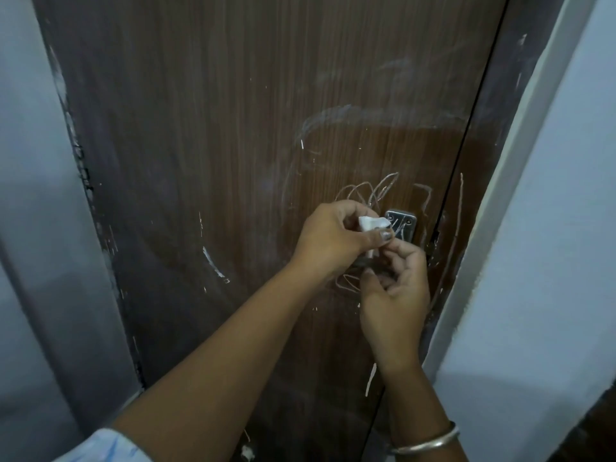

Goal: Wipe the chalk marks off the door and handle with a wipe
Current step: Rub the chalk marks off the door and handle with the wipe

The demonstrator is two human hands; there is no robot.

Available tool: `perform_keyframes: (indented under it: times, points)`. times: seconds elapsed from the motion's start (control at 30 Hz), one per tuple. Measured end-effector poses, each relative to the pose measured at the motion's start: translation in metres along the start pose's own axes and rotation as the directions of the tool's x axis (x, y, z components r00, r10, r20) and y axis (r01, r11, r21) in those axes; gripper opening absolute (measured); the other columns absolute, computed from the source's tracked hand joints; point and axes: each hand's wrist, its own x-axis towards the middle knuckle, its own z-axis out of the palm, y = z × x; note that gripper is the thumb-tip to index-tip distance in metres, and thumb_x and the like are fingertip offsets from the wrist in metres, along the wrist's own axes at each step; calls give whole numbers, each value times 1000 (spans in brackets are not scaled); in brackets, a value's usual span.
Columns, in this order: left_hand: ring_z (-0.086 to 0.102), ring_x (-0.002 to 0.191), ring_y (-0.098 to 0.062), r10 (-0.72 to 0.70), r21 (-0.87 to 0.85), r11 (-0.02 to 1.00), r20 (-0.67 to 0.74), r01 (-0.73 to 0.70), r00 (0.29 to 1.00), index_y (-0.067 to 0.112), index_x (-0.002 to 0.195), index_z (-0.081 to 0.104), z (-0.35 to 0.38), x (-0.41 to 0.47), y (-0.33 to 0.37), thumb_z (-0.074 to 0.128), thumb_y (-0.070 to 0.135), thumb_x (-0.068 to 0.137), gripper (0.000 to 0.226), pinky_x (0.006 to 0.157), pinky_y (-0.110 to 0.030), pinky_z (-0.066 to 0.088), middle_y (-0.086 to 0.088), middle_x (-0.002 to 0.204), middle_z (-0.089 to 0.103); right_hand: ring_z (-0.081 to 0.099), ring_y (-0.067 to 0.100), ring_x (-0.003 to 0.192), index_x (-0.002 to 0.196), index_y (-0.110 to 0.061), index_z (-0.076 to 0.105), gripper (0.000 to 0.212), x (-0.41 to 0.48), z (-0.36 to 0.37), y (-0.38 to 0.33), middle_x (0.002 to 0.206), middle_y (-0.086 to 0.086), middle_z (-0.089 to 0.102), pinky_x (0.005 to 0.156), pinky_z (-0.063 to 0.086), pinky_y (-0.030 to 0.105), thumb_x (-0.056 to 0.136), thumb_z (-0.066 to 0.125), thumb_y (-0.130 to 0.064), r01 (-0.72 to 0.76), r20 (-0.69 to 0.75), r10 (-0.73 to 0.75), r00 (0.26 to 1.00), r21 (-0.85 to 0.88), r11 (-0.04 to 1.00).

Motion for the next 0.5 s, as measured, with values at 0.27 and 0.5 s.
perform_keyframes:
  times: [0.27,0.5]
  points:
    - [68,73,-14,30,133,991,-149,-10,988,21,82,68,3,28,-9,73,11,76,13,67,-33,57,-2,79,70,55,2,64,99,-34,45,48,8,-14,3,102,-11,61,53,46,10,79,64,5,20,-122,-26,992,-49,999]
    - [58,56,-1,222,410,905,-230,-112,948,31,73,53,11,43,-17,76,17,72,27,45,-10,44,8,64,60,54,3,71,108,-25,47,40,11,-25,18,97,-11,58,58,46,13,79,68,-6,-78,-234,49,971,-117,990]
